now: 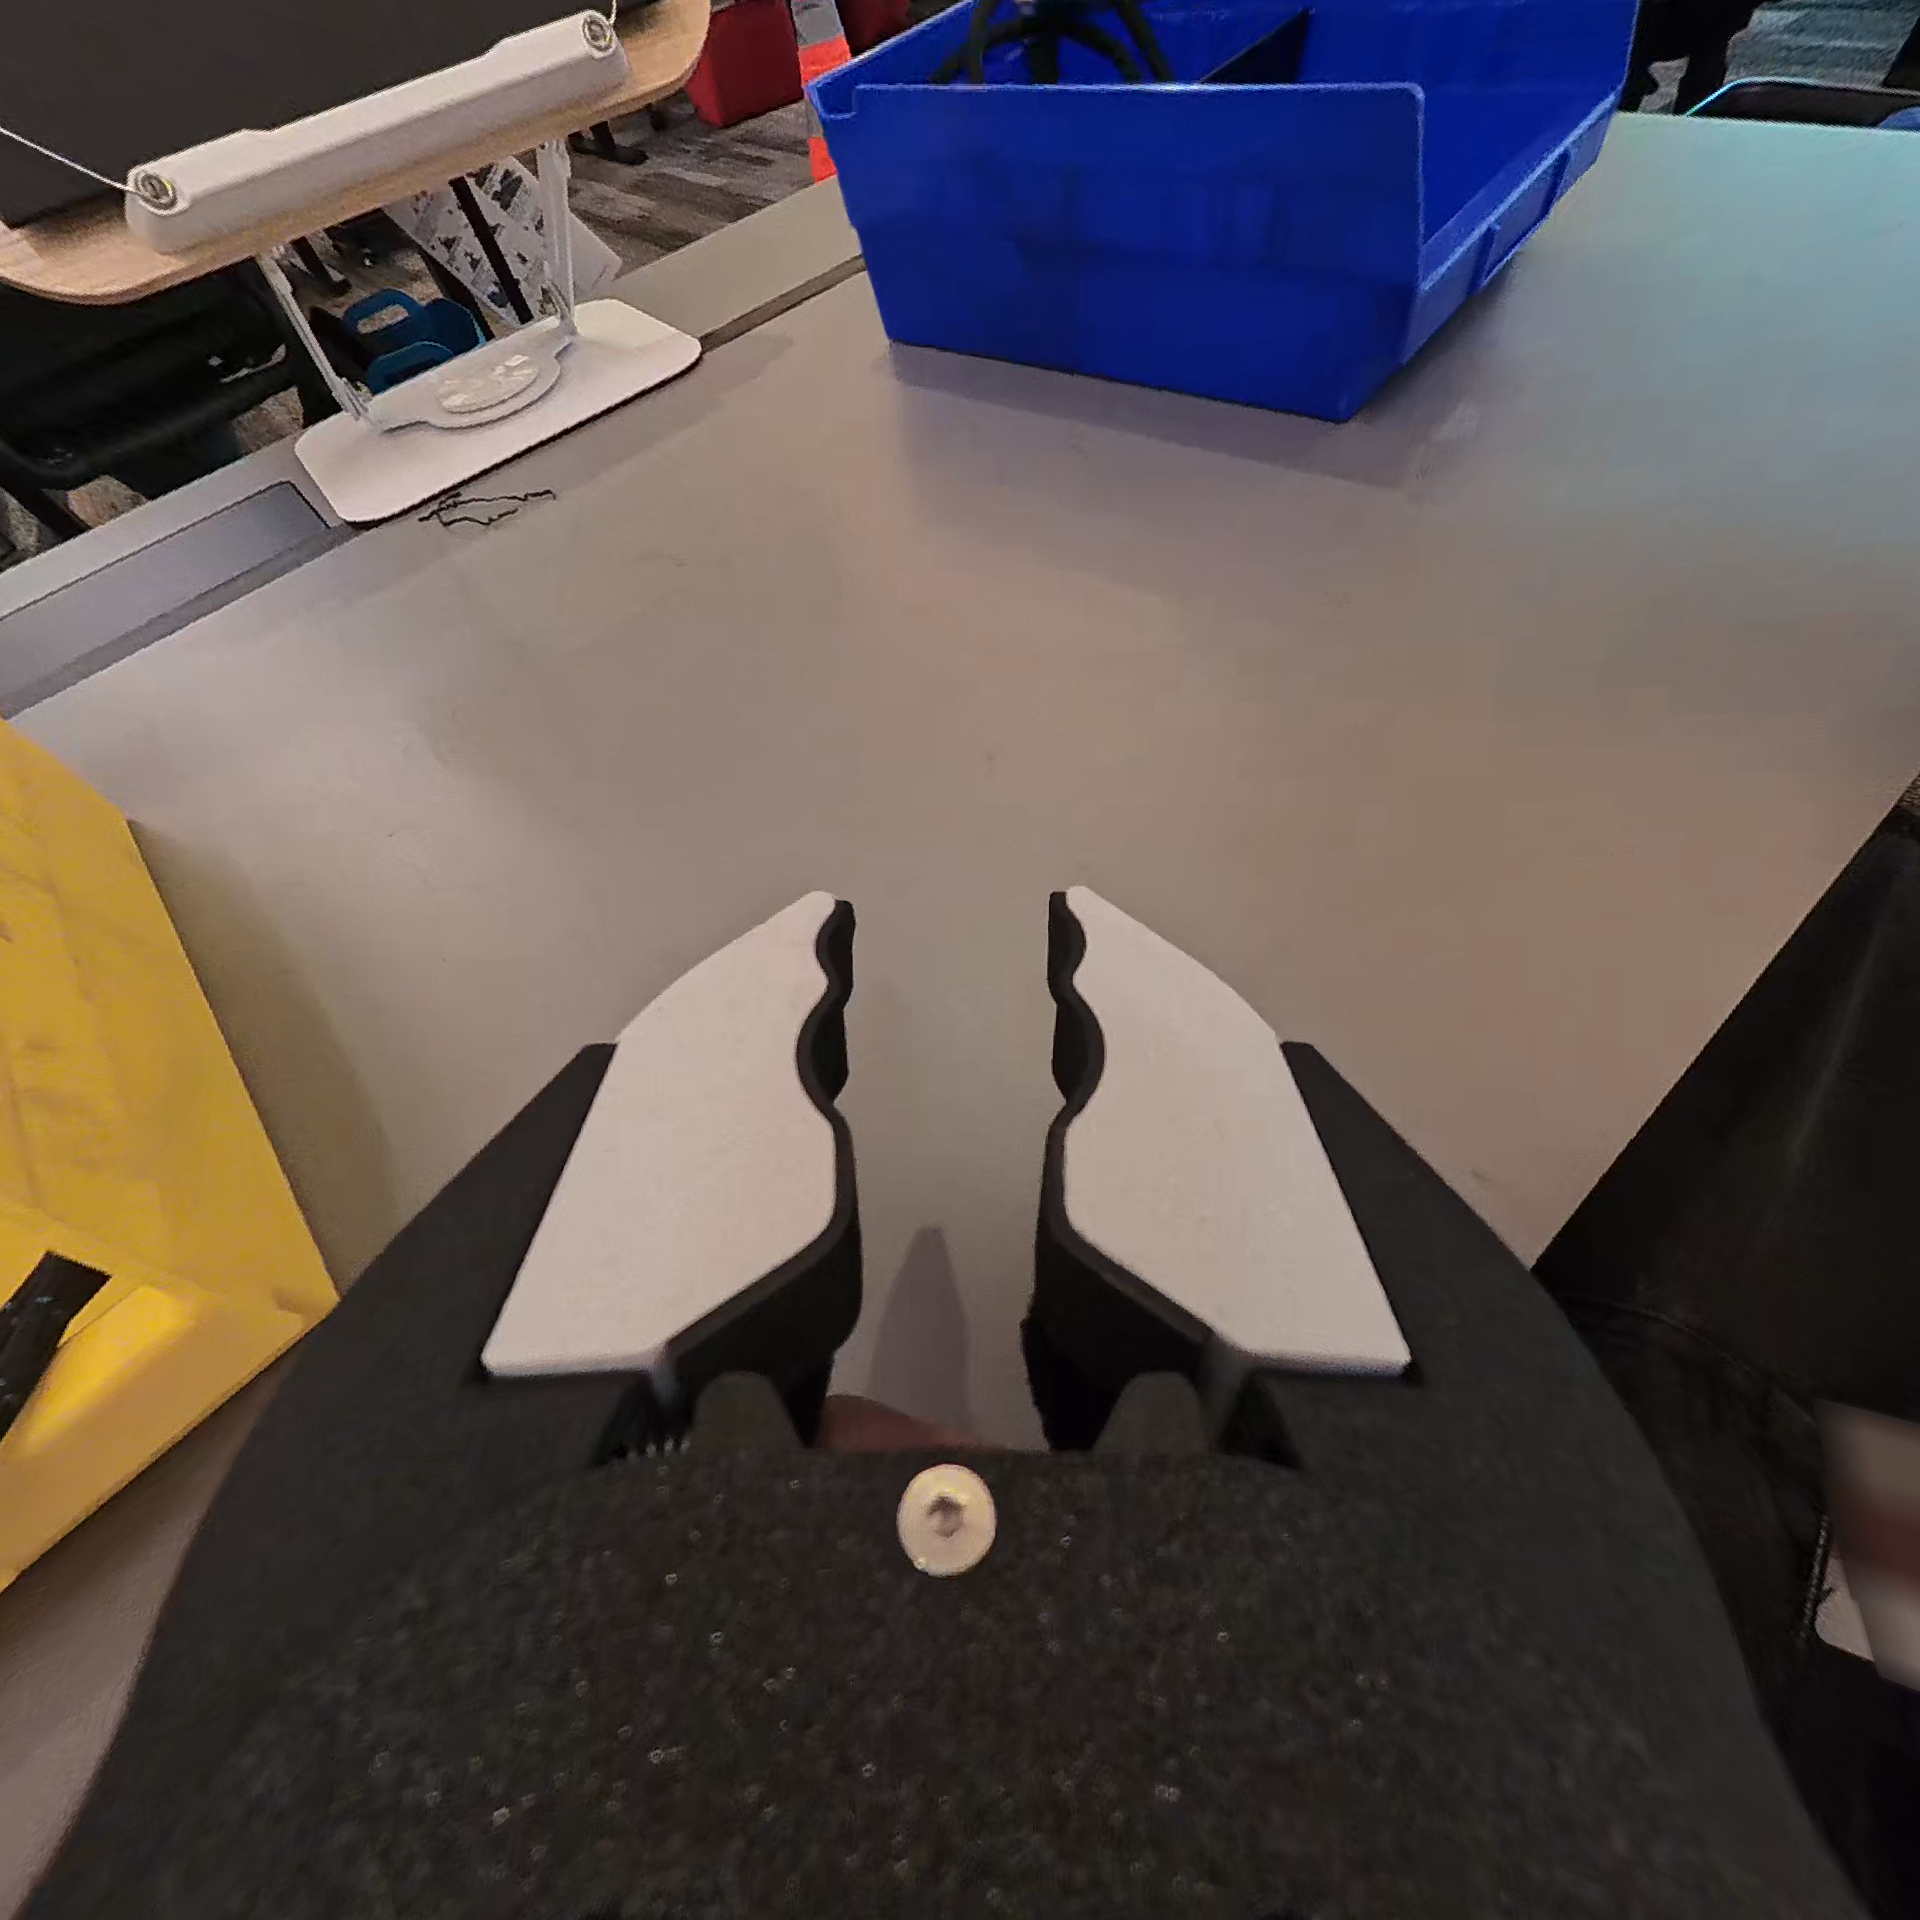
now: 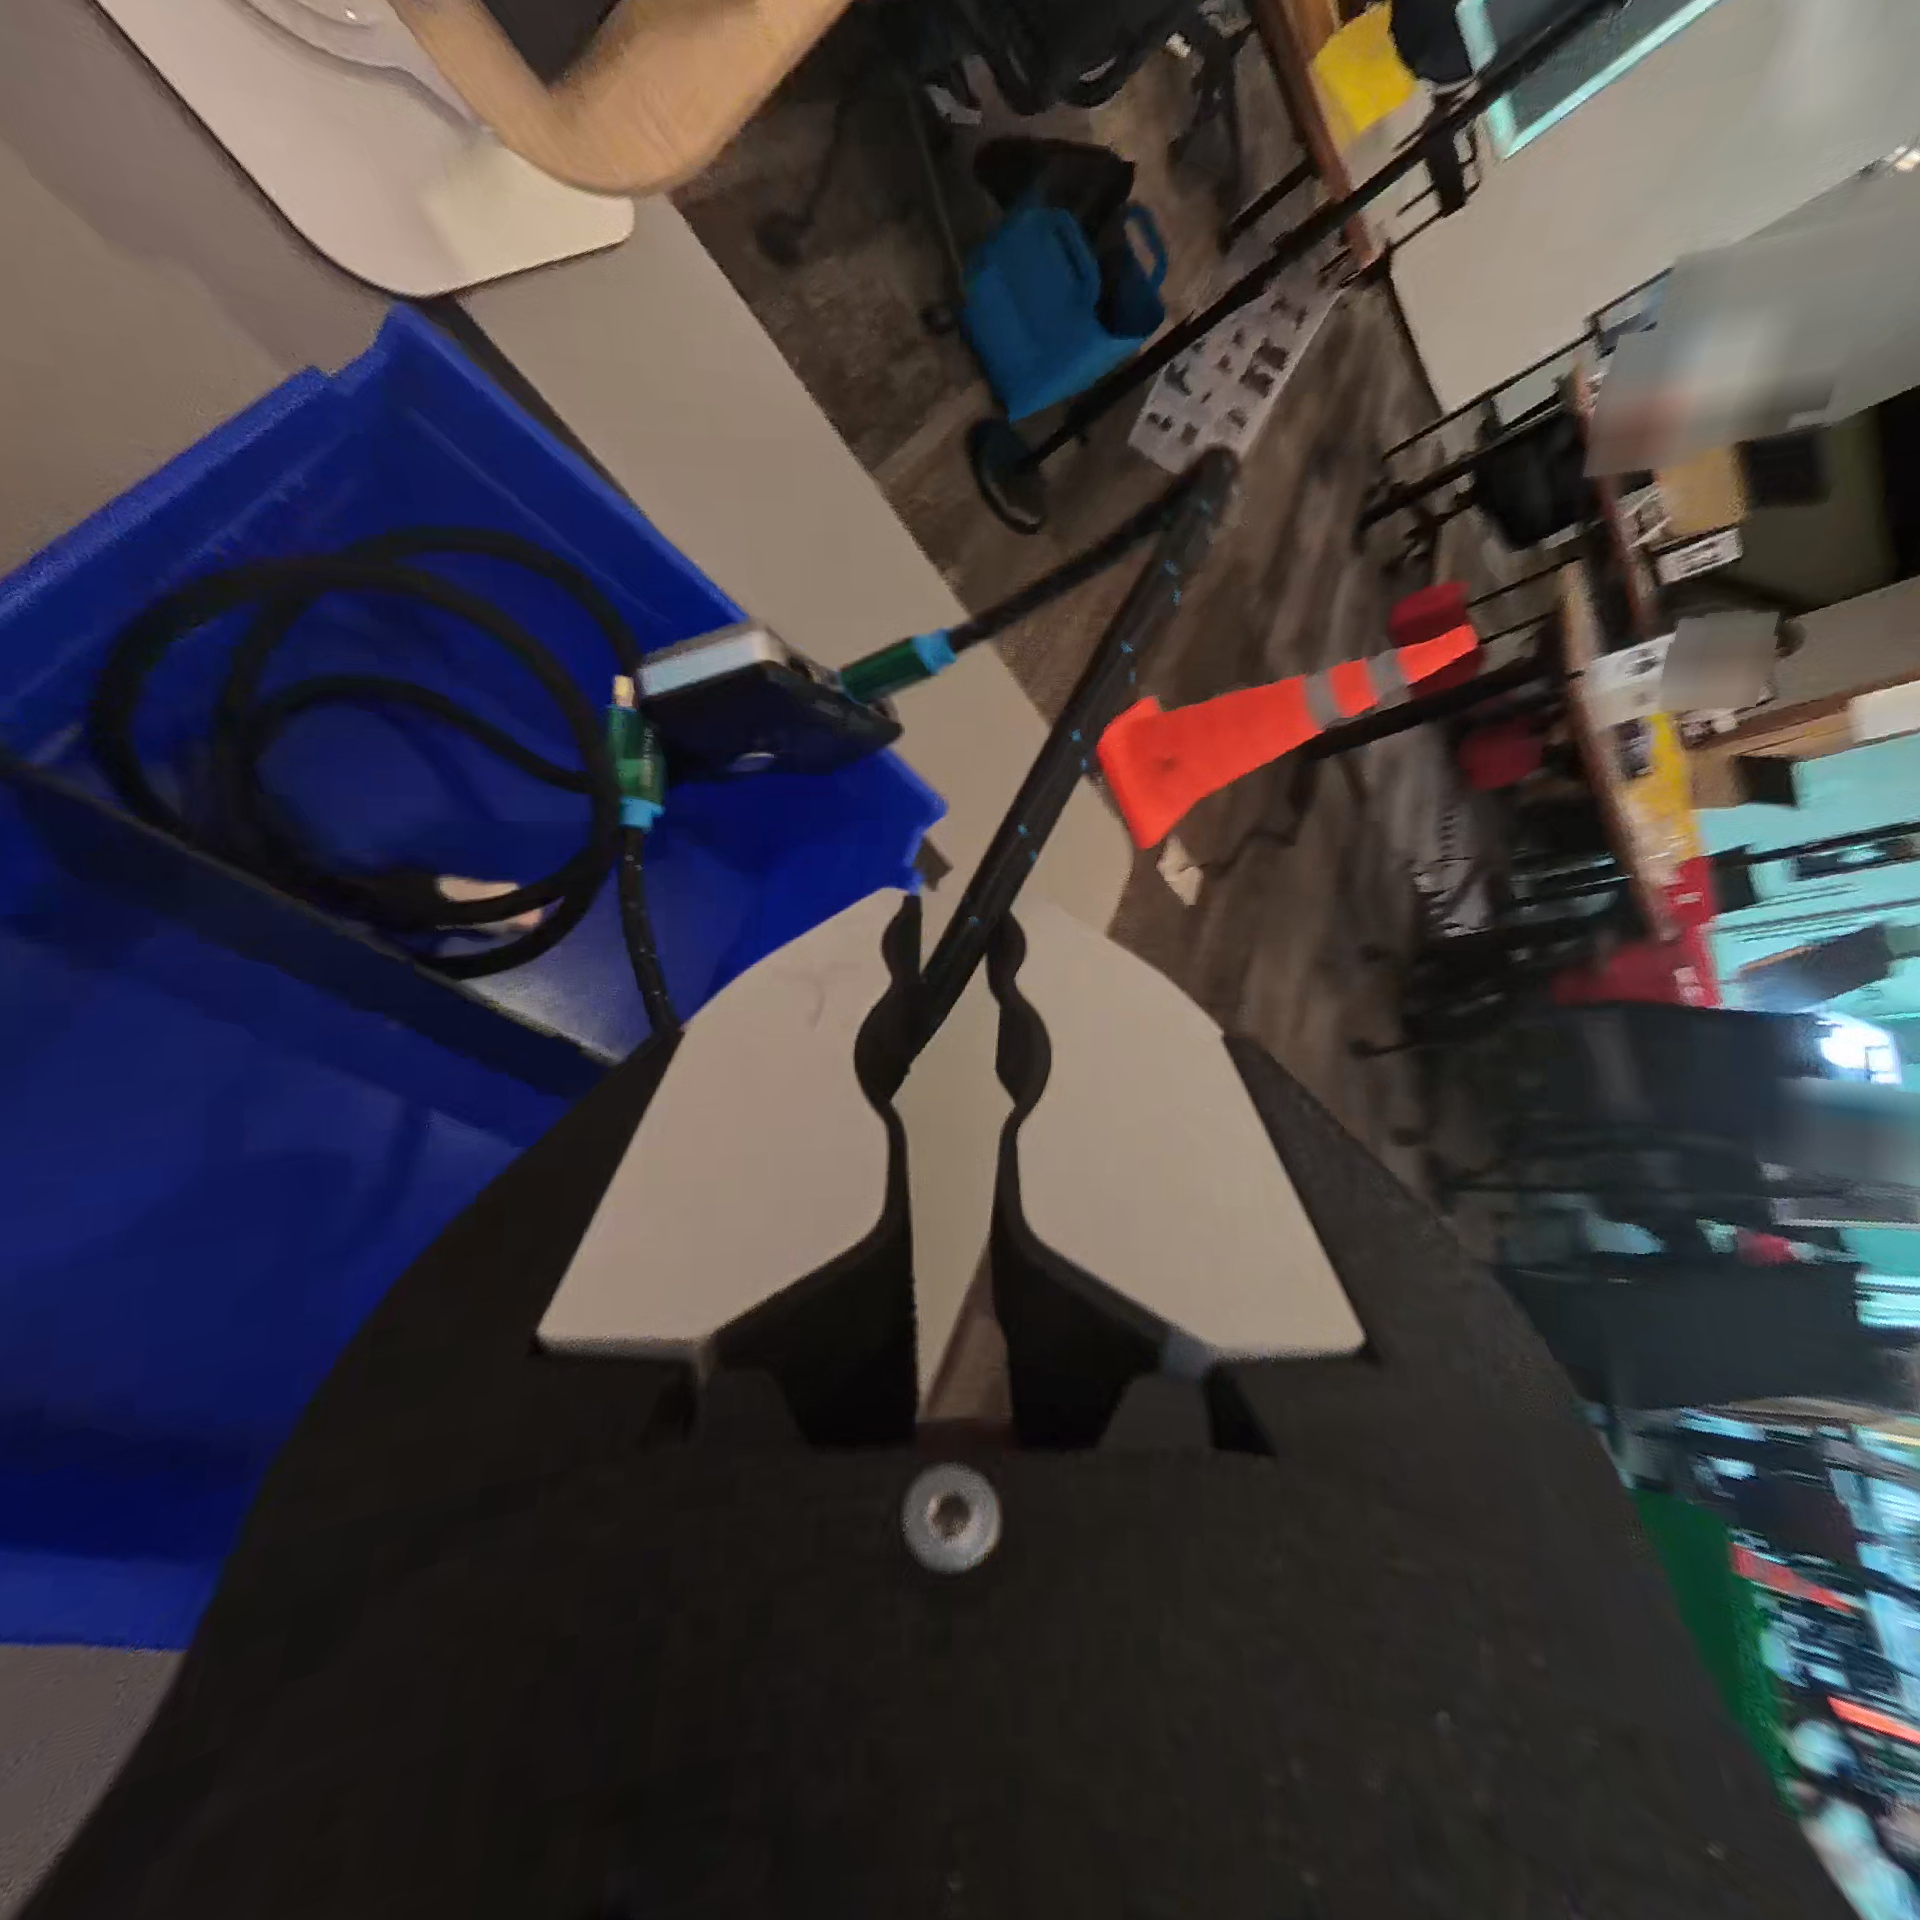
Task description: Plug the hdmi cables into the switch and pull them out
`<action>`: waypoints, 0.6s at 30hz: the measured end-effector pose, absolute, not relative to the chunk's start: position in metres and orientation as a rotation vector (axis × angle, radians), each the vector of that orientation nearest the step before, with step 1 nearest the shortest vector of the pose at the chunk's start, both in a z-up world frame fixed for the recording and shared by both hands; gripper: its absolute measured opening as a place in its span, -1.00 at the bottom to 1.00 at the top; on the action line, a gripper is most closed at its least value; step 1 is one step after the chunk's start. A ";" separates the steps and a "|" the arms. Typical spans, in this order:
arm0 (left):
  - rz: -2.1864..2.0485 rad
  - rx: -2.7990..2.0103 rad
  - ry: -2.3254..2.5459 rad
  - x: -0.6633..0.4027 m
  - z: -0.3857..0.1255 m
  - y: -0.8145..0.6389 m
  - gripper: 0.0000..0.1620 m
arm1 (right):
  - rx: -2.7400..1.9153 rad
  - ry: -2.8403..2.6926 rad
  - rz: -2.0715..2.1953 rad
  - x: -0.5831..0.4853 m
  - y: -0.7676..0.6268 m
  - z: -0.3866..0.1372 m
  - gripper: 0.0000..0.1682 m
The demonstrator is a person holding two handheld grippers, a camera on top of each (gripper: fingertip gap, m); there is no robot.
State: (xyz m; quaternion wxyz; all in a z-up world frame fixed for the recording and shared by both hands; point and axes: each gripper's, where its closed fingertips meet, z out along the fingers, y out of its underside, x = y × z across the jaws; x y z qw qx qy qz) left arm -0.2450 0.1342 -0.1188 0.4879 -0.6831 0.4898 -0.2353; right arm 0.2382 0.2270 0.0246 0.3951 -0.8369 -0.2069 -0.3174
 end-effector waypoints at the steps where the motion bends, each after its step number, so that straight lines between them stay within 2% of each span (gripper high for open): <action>1: -0.571 -1.660 1.194 -0.245 -0.119 0.134 -0.56 | -2.123 -0.540 -0.840 0.237 0.232 0.032 -0.87; 6: -0.554 -1.652 1.206 -0.245 -0.120 0.132 -0.56 | -2.159 -0.603 -0.941 0.254 0.252 0.030 -0.87; 11: -0.549 -1.652 1.206 -0.245 -0.120 0.132 -0.56 | -2.375 -0.604 -0.879 0.285 0.248 -0.047 -0.84; 18: -0.543 -1.654 1.226 -0.242 -0.124 0.132 -0.56 | -2.500 -0.564 -0.911 0.284 0.229 -0.085 -0.88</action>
